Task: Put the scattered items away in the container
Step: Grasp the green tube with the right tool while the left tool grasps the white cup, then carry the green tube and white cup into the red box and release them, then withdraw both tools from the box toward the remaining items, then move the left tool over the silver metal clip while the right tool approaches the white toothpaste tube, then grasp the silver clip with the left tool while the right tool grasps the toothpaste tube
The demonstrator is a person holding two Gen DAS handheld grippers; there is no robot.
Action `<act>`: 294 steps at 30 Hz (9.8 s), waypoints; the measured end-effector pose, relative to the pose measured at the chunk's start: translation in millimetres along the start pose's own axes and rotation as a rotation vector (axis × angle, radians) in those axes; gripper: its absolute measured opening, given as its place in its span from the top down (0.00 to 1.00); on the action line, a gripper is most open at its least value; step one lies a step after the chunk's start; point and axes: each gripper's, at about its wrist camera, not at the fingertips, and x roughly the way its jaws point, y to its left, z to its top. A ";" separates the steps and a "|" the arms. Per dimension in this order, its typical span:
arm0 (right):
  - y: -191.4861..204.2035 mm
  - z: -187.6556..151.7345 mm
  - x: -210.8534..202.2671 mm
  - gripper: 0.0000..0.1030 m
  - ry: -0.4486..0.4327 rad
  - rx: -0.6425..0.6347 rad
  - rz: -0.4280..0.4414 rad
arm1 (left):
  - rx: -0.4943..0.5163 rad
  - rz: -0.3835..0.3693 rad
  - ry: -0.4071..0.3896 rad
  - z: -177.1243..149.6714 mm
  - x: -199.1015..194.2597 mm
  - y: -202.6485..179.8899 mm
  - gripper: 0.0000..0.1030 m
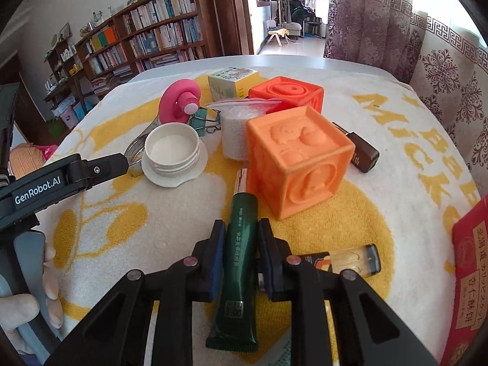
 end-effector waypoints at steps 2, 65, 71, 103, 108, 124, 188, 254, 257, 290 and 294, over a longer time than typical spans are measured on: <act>-0.3 -0.5 -0.5 0.77 -0.002 0.005 0.007 | 0.075 0.012 -0.008 0.2 0.0 -15.8 0.05; 4.5 -13.6 4.4 0.77 -0.011 -0.065 -0.015 | 0.154 -0.170 -0.079 20.0 -27.6 -54.9 0.38; 0.9 -8.4 -14.0 0.78 -0.014 -0.037 0.005 | 0.137 -0.166 -0.068 21.2 -24.1 -50.4 0.38; -79.7 -43.0 -136.5 0.79 -0.274 0.218 0.012 | 0.239 -0.213 -0.078 4.0 -37.9 -86.0 0.38; -115.0 -65.1 -188.2 0.79 -0.342 0.250 -0.088 | 0.282 -0.262 -0.043 -12.1 -41.9 -114.9 0.38; -235.1 -136.3 -243.8 0.79 -0.407 0.493 -0.215 | 0.574 -0.466 0.003 -87.3 -81.8 -297.5 0.38; -70.2 -118.5 -133.4 0.21 -0.172 0.221 0.051 | 0.057 -0.026 -0.017 -25.5 -15.8 -33.7 0.01; -56.8 -89.3 -104.1 0.21 -0.083 0.230 0.054 | 0.287 -0.063 -0.018 30.7 24.4 -37.3 0.60; -49.3 -81.8 -97.9 0.21 -0.083 0.209 0.040 | 0.290 -0.103 -0.049 23.7 5.6 -35.7 0.74; -33.8 -70.4 -90.5 0.87 -0.111 0.128 -0.134 | 0.314 -0.125 0.015 7.9 17.6 -36.9 0.63; -36.4 -70.7 -106.0 0.87 -0.145 0.138 -0.132 | 0.304 -0.153 -0.040 9.2 -2.6 -36.1 0.69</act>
